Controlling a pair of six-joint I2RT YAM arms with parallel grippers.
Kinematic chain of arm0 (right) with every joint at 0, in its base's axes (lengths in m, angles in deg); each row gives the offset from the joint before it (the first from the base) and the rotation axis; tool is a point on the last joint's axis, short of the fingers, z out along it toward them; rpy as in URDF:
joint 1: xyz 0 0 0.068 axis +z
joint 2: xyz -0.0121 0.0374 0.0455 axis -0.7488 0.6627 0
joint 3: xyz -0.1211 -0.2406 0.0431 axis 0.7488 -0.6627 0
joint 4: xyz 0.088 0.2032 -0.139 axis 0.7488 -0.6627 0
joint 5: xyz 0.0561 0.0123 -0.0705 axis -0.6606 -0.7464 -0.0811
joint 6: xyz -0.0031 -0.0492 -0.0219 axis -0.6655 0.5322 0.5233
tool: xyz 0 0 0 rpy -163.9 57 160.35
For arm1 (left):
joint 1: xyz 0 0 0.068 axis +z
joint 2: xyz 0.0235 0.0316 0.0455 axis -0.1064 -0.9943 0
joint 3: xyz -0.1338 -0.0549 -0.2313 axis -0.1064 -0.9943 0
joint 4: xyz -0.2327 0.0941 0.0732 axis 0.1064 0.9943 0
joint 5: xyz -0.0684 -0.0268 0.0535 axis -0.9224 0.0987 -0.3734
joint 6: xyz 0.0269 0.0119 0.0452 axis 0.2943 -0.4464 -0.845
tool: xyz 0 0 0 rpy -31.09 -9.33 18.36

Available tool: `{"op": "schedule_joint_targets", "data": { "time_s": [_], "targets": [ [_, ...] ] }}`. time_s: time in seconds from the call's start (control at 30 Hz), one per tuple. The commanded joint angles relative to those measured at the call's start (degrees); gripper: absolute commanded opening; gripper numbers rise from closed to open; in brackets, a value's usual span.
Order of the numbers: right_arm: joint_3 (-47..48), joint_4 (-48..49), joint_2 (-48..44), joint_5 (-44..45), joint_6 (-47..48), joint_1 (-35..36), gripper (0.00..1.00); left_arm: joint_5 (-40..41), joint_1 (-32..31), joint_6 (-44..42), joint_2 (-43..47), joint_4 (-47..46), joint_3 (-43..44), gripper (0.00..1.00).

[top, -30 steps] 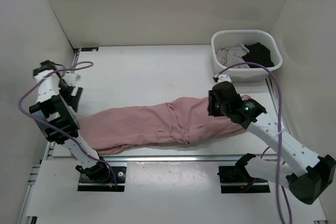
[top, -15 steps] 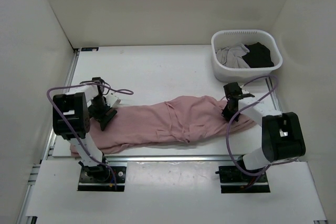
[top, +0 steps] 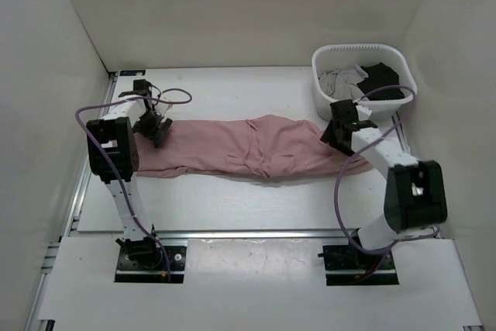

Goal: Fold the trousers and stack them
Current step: Fold the trousers

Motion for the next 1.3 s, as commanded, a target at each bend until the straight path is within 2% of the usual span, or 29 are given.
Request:
{"op": "schedule_joint_targets", "data": {
  "time_s": [0.0, 0.1, 0.13, 0.17, 0.23, 0.27, 0.3, 0.4, 0.53, 0.73, 0.8, 0.87, 0.9, 0.97, 1.03, 1.07, 1.1, 1.27],
  "targets": [
    [2.97, -4.23, -12.36, 3.62, -0.34, 0.94, 0.85, -1.8, 0.32, 1.04, 1.29, -1.06, -0.34, 0.97],
    [0.69, -8.63, -20.9, 6.52, -6.23, -0.37, 0.9, -2.33, 0.32, 1.04, 2.08, -0.46, -1.04, 0.98],
    [-0.71, -9.25, -22.76, 6.53, -11.39, -1.43, 0.92, -2.33, 0.32, 1.04, 2.08, -0.45, -1.04, 0.98],
    [-4.46, -8.56, -26.35, 6.53, -13.88, -4.05, 0.96, -2.33, 0.32, 1.04, 2.08, 0.25, -0.35, 0.99],
    [-10.62, -1.74, -30.06, 3.04, -15.39, -6.52, 0.99, -2.33, 0.32, 1.57, 2.08, 1.12, 0.44, 0.99],
    [-14.22, 8.48, -32.25, 0.49, -14.87, -9.06, 0.99, -2.33, 0.32, 1.57, 2.08, 1.83, 1.06, 0.99],
    [-19.13, 11.72, -32.27, -2.06, -15.65, -10.65, 0.99, -2.33, 0.32, 2.09, 2.08, 1.84, 1.07, 0.99],
    [-21.28, 15.87, -27.28, -8.93, -17.25, -17.16, 0.99, -2.86, 0.32, 2.1, 2.08, 2.36, 1.07, 0.99],
    [-22.34, 21.32, -20.08, -11.48, -12.77, -21.55, 0.99, -2.86, 0.32, 2.62, 3.22, 3.07, 1.59, 0.99],
    [-25.5, 26.24, -12.25, -15.51, -14.87, -28.31, 0.99, -2.86, 0.32, 2.63, 5.07, 3.07, -1.12, 1.0],
    [-26.12, 27.56, -10.4, -18.59, -15.57, -29.91, 0.89, -2.33, 0.32, 2.63, 5.69, 3.07, -1.92, 1.0],
    [-26.12, 28.27, -7.76, -19.57, -15.57, -31.05, 0.73, -2.33, 0.32, 2.63, 6.21, 3.07, -2.71, 1.0],
    [-26.12, 27.23, -6.88, -19.57, -15.57, -31.06, 0.57, -2.33, 0.32, 2.63, 6.74, 3.07, -3.23, 1.0],
    [-27.34, 27.92, -5.56, -22.46, -16.09, -33.95, 0.43, -1.71, 0.32, 2.63, 6.74, 4.12, -3.24, 1.0],
    [-29.36, 30.72, -6.95, -24.22, -17.15, -36.32, 0.21, -1.71, 0.32, 2.63, 7.26, 5.43, -2.63, 1.0],
    [-30.24, 29.95, -8.09, -24.23, -17.15, -36.85, 0.06, -2.23, 0.32, 2.63, 7.88, 5.96, -2.62, 1.0],
    [-30.25, 28.46, -9.5, -20.92, -17.15, -36.86, 0.0, -3.72, 0.32, 2.63, 7.88, 6.75, -1.93, 1.0],
    [-27.36, 21.52, -16.71, -18.7, -9.78, -38.0, 0.0, -7.42, 0.32, 1.48, 11.3, 11.49, 1.76, 1.0]
  ]
}}
